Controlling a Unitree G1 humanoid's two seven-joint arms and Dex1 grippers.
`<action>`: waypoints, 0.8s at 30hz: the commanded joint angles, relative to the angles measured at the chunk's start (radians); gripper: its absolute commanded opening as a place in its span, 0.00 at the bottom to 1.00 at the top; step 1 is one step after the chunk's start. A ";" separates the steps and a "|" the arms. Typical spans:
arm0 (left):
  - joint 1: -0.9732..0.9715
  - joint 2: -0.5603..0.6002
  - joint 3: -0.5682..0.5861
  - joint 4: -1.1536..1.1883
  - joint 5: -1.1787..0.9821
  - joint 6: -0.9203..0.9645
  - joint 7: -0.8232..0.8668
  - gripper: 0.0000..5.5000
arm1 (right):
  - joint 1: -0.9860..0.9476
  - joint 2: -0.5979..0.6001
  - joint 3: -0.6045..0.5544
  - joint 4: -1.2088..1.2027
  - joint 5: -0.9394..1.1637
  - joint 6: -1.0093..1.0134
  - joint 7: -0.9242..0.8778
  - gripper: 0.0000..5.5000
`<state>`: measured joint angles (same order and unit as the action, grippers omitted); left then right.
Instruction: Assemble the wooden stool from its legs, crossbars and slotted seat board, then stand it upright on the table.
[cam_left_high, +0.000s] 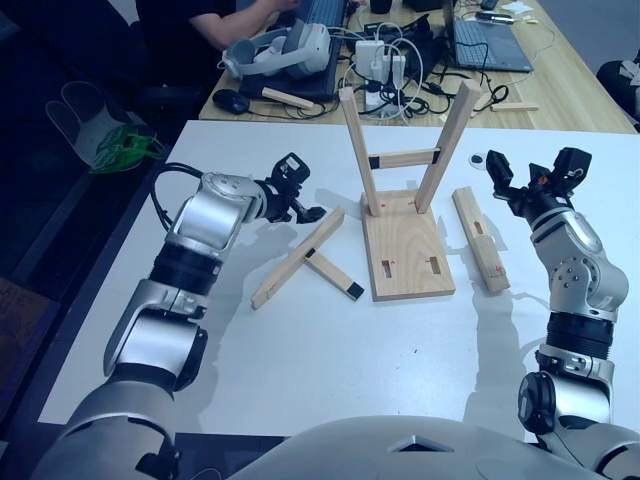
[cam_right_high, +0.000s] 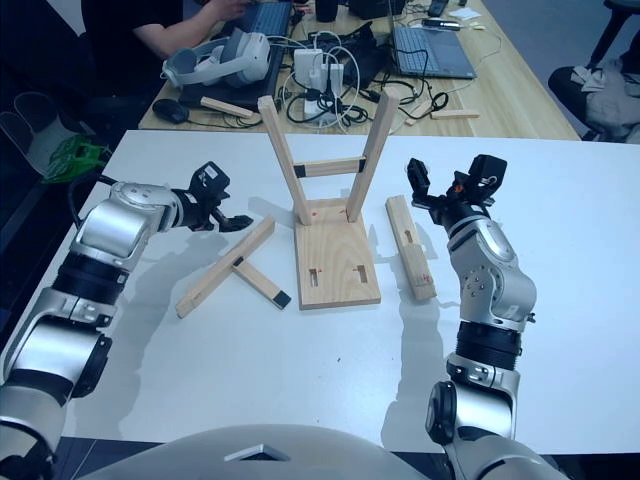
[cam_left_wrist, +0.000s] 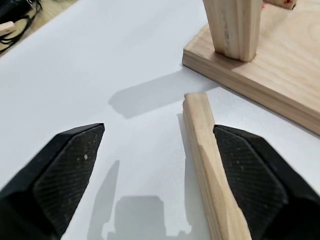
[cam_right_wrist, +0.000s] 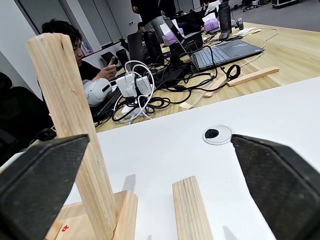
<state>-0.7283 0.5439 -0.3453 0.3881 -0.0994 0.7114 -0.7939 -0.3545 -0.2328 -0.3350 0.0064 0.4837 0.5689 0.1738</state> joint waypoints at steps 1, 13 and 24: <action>-0.112 -0.027 -0.043 0.134 0.037 -0.062 -0.116 0.86 | -0.005 0.008 -0.001 -0.004 -0.003 -0.010 -0.018 0.98; -0.152 -0.123 -0.076 0.362 0.148 -0.139 -0.140 0.78 | 0.006 0.028 0.005 -0.012 -0.003 -0.021 -0.032 0.98; -0.191 -0.136 -0.082 0.476 0.219 -0.174 -0.226 0.48 | 0.017 0.042 0.003 -0.021 -0.002 -0.044 -0.047 0.98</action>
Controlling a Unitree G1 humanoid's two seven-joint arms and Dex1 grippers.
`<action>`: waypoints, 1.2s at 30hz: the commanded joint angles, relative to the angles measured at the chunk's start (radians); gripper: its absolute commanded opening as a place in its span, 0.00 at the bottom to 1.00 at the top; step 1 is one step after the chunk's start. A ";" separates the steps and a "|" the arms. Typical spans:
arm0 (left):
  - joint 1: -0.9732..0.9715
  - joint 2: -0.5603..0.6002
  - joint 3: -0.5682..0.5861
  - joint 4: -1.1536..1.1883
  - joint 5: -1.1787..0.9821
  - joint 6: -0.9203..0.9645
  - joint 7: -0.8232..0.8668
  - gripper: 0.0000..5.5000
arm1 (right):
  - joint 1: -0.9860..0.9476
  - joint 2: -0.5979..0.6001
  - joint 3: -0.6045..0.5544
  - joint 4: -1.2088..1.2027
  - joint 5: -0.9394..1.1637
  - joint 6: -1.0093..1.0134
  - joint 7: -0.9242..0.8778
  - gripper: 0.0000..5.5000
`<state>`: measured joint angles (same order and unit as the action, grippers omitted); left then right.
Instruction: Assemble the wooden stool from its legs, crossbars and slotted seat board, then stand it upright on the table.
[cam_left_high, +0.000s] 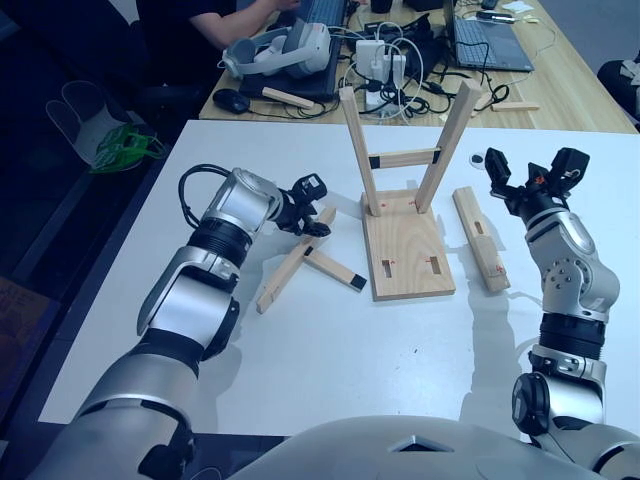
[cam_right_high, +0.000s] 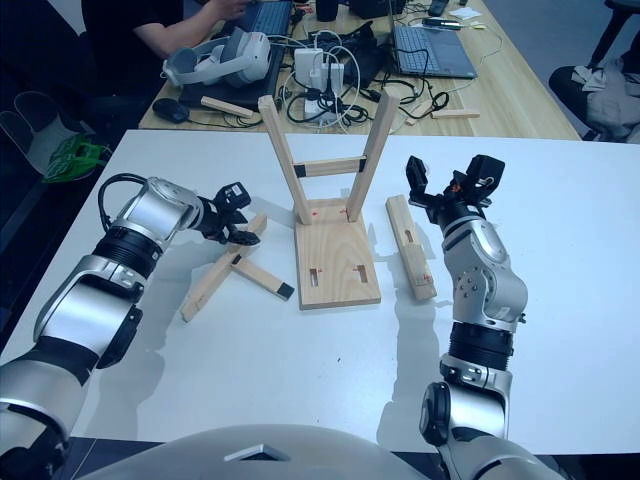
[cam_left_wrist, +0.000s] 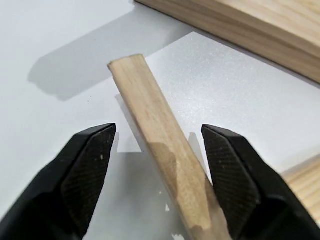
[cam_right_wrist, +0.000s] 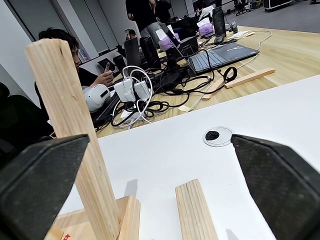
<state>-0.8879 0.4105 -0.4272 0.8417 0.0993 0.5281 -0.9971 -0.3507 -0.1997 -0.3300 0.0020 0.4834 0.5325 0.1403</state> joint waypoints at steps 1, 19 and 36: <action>-0.035 -0.004 0.000 0.031 0.025 0.011 -0.032 0.46 | 0.017 0.012 -0.003 -0.023 -0.002 -0.010 -0.018 0.98; -0.099 0.086 0.242 -0.073 -0.086 0.173 -0.041 0.19 | 0.026 0.026 -0.024 -0.079 0.022 -0.031 -0.046 0.98; -0.179 -0.303 1.106 -0.913 -0.551 0.410 0.697 0.19 | -0.140 0.102 0.454 -0.399 0.229 0.555 0.109 0.60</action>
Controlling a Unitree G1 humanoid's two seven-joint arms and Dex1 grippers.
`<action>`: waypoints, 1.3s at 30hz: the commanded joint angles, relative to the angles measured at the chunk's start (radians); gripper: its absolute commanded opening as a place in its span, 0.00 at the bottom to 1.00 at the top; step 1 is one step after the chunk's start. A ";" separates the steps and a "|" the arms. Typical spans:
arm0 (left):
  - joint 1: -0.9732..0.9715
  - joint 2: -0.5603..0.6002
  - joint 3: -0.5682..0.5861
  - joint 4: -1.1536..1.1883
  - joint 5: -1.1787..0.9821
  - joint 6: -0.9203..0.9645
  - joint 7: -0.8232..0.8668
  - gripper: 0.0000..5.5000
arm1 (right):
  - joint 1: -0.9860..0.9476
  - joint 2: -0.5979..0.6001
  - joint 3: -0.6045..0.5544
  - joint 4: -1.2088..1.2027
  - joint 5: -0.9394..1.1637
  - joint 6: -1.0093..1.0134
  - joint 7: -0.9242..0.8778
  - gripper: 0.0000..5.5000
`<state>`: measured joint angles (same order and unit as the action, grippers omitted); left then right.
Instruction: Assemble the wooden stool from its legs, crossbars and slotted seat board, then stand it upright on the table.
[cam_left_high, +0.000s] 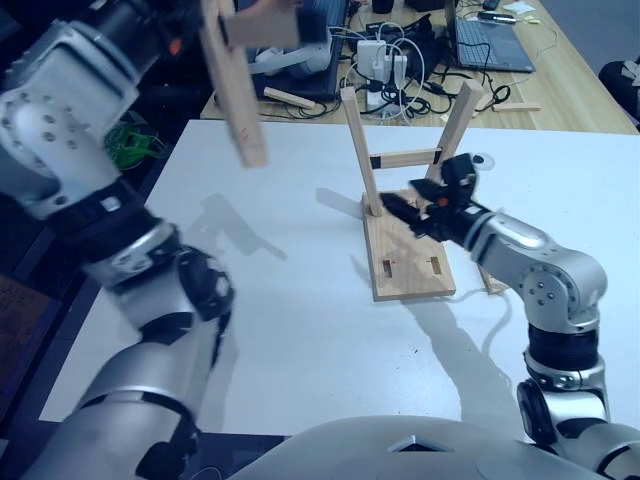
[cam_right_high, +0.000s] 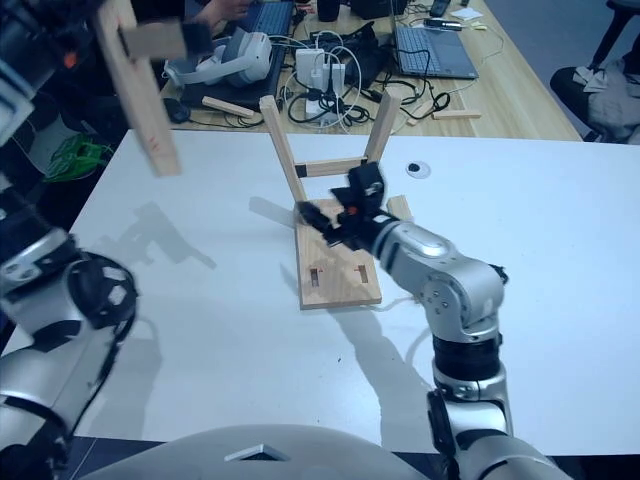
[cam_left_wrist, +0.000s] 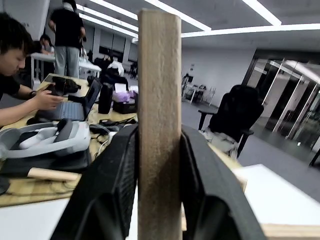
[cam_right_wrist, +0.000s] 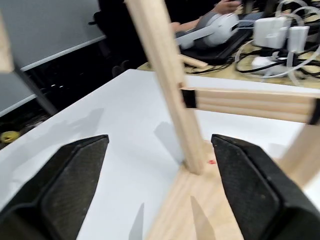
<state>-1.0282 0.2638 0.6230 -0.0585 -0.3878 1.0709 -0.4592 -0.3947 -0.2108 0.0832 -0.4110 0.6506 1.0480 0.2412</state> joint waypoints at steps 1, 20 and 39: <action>-0.030 -0.197 0.057 -0.017 -0.080 -0.170 0.199 0.19 | -0.119 0.151 0.042 0.034 0.077 0.049 0.004 0.57; 0.224 -0.270 -0.129 -0.192 -0.335 -0.217 0.410 0.19 | -0.487 0.165 -0.130 0.694 -0.180 -0.336 -0.002 0.00; 0.299 -0.258 -0.201 -0.248 -0.290 -0.501 0.585 0.19 | -0.016 -0.687 0.377 0.330 -0.504 -0.238 0.759 0.00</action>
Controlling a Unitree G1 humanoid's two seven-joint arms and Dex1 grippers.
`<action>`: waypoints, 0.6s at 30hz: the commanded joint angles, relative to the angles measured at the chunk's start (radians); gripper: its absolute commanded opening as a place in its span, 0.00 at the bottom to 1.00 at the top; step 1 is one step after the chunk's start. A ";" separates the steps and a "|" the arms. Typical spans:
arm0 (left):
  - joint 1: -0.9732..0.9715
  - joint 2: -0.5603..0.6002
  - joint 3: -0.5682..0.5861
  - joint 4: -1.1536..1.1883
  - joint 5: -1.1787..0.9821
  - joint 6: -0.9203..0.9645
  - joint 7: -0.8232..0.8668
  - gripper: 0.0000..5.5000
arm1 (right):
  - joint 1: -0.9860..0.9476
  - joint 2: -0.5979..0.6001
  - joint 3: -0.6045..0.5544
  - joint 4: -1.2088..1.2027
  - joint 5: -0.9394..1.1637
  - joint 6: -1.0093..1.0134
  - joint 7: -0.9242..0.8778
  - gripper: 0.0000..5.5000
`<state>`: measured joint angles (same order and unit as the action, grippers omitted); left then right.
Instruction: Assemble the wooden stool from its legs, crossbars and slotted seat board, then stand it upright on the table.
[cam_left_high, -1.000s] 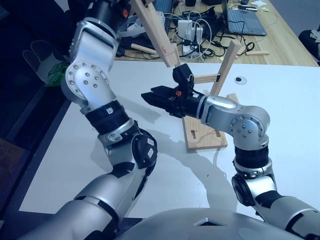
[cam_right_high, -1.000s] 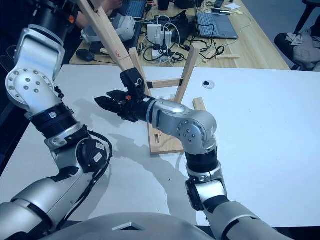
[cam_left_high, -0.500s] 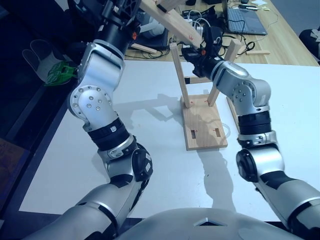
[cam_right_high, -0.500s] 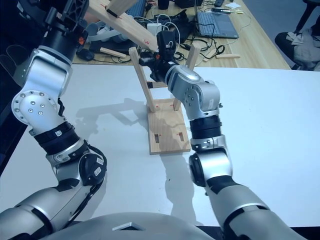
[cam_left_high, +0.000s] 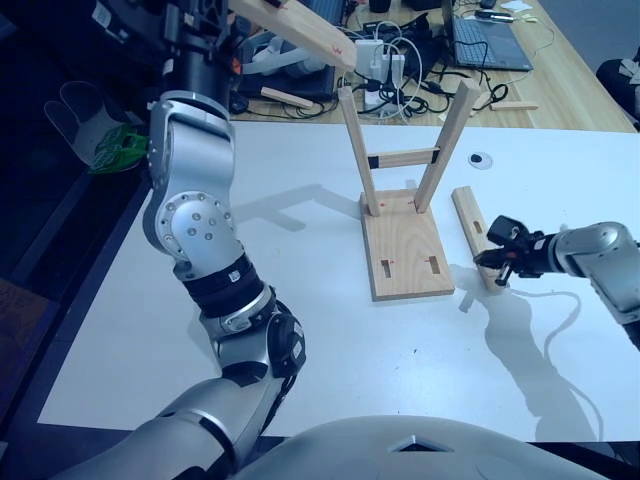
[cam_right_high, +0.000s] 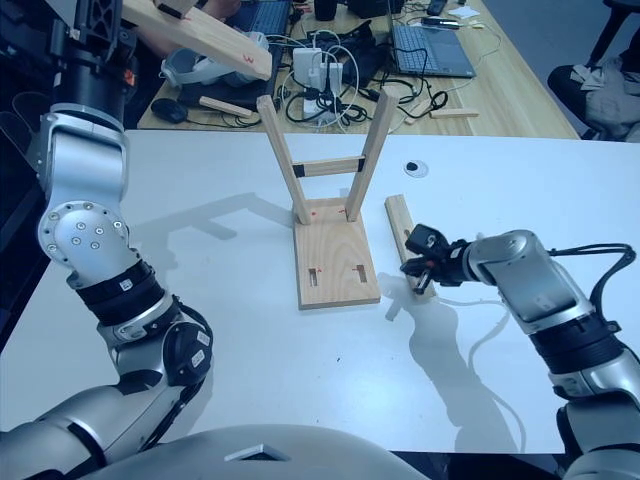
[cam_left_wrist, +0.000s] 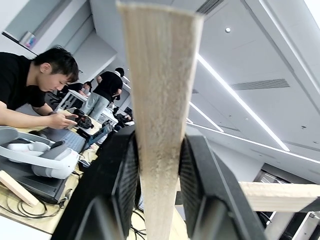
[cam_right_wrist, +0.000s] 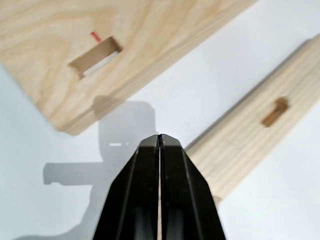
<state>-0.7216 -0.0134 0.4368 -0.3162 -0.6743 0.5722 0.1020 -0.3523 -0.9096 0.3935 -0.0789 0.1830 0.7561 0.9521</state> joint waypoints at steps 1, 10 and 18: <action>-0.009 0.022 -0.017 0.015 -0.006 -0.002 0.029 0.19 | -0.081 0.023 0.094 0.014 -0.054 0.064 0.063 0.00; -0.021 0.057 -0.020 0.050 -0.039 -0.012 0.024 0.19 | -0.221 0.363 0.137 0.268 -0.076 0.056 0.024 0.00; -0.016 0.311 0.028 0.122 -0.118 0.051 -0.191 0.19 | -0.229 0.558 -0.053 0.356 -0.009 0.063 -0.124 0.00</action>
<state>-0.7383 0.2493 0.4936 -0.1929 -0.7393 0.5664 -0.0007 -0.5677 -0.3574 0.3882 0.2877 0.1524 0.8078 0.8396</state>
